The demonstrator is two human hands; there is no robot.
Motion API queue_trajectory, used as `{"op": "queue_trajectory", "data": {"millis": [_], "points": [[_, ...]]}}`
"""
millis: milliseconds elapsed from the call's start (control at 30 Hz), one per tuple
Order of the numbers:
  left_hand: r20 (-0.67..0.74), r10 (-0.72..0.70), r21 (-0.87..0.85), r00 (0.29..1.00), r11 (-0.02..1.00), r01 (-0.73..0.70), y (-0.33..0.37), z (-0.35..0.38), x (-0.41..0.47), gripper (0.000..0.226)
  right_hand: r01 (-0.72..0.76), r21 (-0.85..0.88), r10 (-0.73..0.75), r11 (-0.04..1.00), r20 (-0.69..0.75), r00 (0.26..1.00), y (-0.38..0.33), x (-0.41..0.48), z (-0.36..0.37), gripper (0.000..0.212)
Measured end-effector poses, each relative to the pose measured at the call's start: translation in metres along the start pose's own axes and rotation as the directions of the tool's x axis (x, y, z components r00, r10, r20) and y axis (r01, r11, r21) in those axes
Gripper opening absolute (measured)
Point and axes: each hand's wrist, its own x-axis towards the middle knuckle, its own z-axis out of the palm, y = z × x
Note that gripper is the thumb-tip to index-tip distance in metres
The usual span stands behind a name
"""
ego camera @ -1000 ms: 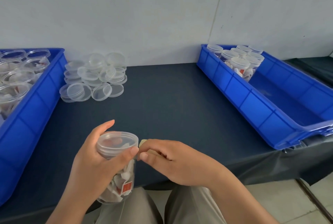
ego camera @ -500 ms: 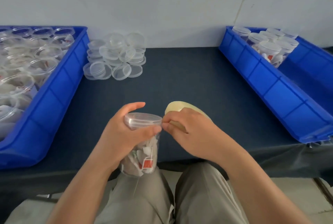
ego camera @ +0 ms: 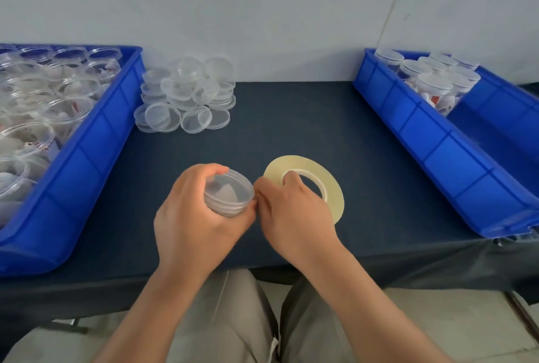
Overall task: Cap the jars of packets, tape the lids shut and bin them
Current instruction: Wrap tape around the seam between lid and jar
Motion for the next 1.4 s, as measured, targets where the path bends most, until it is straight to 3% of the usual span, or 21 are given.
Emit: {"op": "queue_trajectory", "data": {"millis": [67, 100, 167, 233, 333, 400, 500, 600, 667, 867, 1067, 1233, 1300, 1333, 1400], "points": [[-0.012, -0.020, 0.002, 1.000, 1.000, 0.020, 0.005, -0.007, 0.001, 0.056, -0.014, 0.027, 0.014, 1.000, 0.010, 1.000, -0.004, 0.008, 0.008, 0.002], [-0.023, -0.040, -0.031, 0.999, 0.999, 0.039, 0.009, -0.011, 0.000, 0.055, -0.021, -0.018, 0.022, 1.000, 0.031, 0.999, -0.003, 0.015, 0.013, 0.007], [-0.002, -0.027, -0.208, 1.000, 0.978, 0.026, 0.021, -0.019, -0.011, 0.061, -0.095, -0.126, 0.104, 0.987, 0.064, 0.993, 0.008, 0.034, 0.022, 0.020], [0.070, 0.058, -0.357, 0.996, 0.934, -0.029, 0.038, -0.028, -0.023, 0.072, -0.193, -0.087, 0.197, 0.977, 0.045, 0.979, 0.025, 0.053, 0.018, 0.015], [0.139, 0.008, -0.477, 0.990, 0.877, 0.060, 0.045, -0.034, -0.015, 0.074, -0.081, -0.061, 0.083, 0.995, 0.031, 0.996, 0.039, 0.058, 0.016, 0.019], [0.102, -0.064, -0.451, 0.993, 0.886, 0.103, 0.033, -0.035, -0.003, 0.069, 0.025, -0.103, -0.020, 0.994, 0.045, 0.999, 0.038, 0.048, 0.022, 0.016], [0.088, -0.133, -0.446, 0.987, 0.881, 0.158, 0.018, -0.033, 0.008, 0.066, 0.162, -0.214, -0.141, 0.963, 0.113, 0.984, 0.037, 0.032, 0.047, 0.043], [0.117, -0.164, -0.459, 0.979, 0.866, 0.200, 0.009, -0.029, 0.006, 0.068, 0.089, -0.097, -0.077, 0.991, 0.118, 0.990, 0.039, 0.031, 0.065, 0.065], [0.145, -0.172, -0.435, 0.974, 0.873, 0.219, 0.005, -0.027, 0.004, 0.071, 0.044, -0.041, -0.041, 0.998, 0.084, 0.996, 0.036, 0.029, 0.072, 0.060], [0.222, -0.213, -0.443, 0.952, 0.847, 0.293, -0.003, -0.021, 0.004, 0.064, 0.058, -0.176, -0.039, 0.983, 0.114, 0.993, 0.041, 0.031, 0.084, 0.051], [0.279, -0.243, -0.477, 0.929, 0.805, 0.354, -0.004, -0.013, 0.004, 0.062, 0.051, -0.127, -0.035, 0.991, 0.124, 0.992, 0.041, 0.033, 0.082, 0.050], [0.307, -0.244, -0.464, 0.920, 0.805, 0.368, -0.006, -0.011, 0.004, 0.062, -0.037, 0.015, 0.032, 0.999, 0.227, 0.973, 0.040, 0.038, 0.062, 0.059], [0.315, -0.252, -0.476, 0.915, 0.792, 0.382, -0.008, -0.011, 0.004, 0.063, -0.089, 0.206, 0.054, 0.974, 0.172, 0.984, 0.034, 0.036, 0.049, 0.057], [0.319, -0.258, -0.483, 0.912, 0.784, 0.390, -0.008, -0.012, 0.004, 0.063, -0.111, 0.404, 0.079, 0.908, 0.095, 0.992, 0.030, 0.033, 0.040, 0.054], [0.325, -0.271, -0.497, 0.906, 0.766, 0.407, -0.009, -0.013, 0.004, 0.062, -0.074, 0.759, 0.109, 0.647, 0.004, 0.994, 0.024, 0.023, 0.021, 0.062]]}}
